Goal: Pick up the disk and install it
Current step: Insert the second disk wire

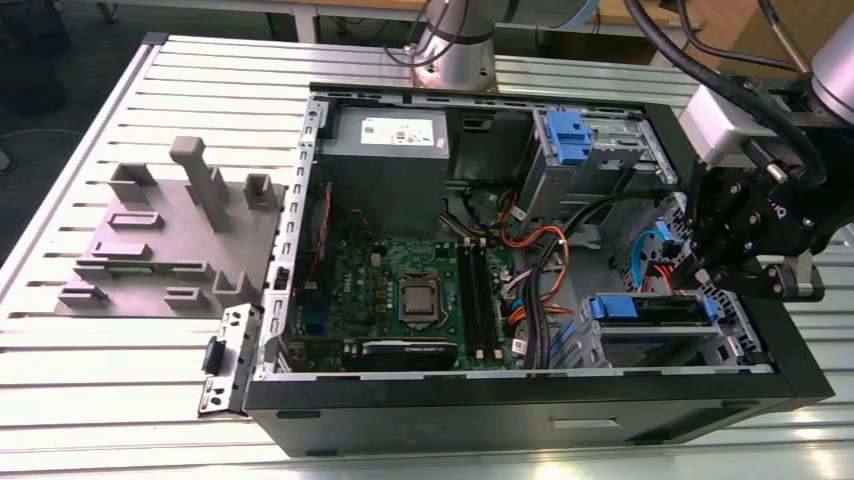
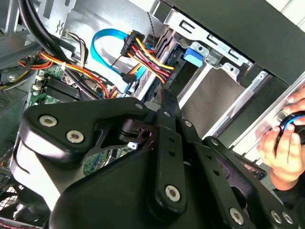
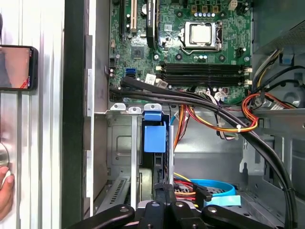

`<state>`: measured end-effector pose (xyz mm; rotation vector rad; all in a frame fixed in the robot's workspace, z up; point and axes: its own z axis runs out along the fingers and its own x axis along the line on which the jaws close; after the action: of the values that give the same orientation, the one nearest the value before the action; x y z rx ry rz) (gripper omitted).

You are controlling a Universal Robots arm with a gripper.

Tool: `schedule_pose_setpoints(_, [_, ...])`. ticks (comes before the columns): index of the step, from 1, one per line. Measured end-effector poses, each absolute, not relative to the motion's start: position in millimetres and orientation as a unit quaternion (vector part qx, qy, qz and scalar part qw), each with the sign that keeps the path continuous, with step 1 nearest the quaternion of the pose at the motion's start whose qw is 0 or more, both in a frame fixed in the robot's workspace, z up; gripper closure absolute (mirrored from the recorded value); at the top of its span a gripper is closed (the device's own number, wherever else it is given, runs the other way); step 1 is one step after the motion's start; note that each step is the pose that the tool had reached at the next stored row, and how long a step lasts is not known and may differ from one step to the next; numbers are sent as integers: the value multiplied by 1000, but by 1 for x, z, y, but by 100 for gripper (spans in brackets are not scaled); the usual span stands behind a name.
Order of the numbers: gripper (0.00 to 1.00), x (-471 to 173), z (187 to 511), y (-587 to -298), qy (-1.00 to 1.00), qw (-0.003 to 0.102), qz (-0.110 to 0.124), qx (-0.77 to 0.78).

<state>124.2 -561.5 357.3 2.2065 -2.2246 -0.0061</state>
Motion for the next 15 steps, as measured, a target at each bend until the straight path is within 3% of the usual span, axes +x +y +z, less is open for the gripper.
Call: schedule_pose_setpoints(15, [89,123,364,-544,-710,4,-2,704])
